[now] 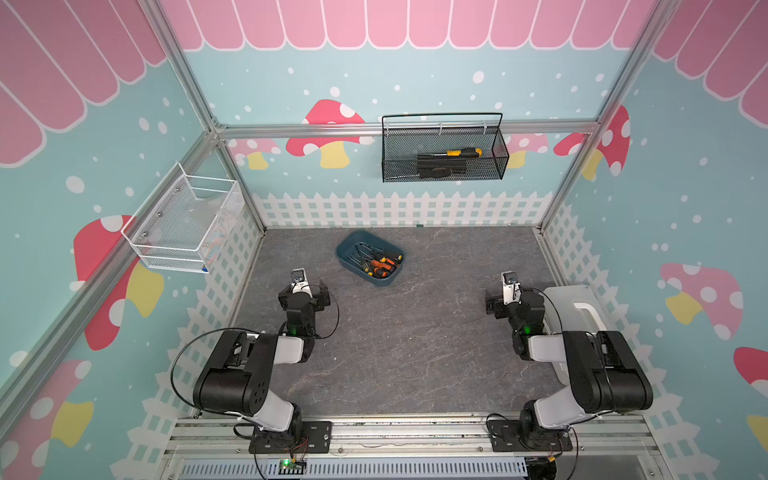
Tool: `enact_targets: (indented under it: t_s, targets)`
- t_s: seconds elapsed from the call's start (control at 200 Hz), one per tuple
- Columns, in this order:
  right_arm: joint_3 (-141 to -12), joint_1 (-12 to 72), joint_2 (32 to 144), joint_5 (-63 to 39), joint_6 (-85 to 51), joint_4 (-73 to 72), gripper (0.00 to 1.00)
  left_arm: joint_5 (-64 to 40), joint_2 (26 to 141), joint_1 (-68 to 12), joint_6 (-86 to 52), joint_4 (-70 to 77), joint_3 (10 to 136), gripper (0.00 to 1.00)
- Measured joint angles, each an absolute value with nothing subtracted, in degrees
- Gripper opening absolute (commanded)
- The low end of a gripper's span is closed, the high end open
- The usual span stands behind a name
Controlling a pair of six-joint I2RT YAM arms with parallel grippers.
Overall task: Take out the screwdriver from the storage box
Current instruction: Pick up the storage box at the center of the board.
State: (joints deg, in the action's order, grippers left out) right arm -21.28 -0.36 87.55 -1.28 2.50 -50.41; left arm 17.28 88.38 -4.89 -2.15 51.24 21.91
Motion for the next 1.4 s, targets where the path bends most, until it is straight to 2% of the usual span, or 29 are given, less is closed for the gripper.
enact_targets:
  t_s: [1.021, 1.196, 1.401]
  targets:
    - [-21.3, -0.4, 87.5, -1.1, 2.5, -50.4, 0.99, 16.9, 88.3, -4.0, -2.4, 51.0, 21.9, 0.99]
    - [-21.3, -0.4, 87.5, -1.1, 2.5, -50.4, 0.99, 25.2, 83.6, -8.3, -2.3, 45.7, 22.3, 0.99]
    - [-20.6, -0.4, 86.7, -0.7, 2.3, -50.6, 0.99, 39.6, 76.1, -15.8, -7.7, 21.6, 36.5, 0.99]
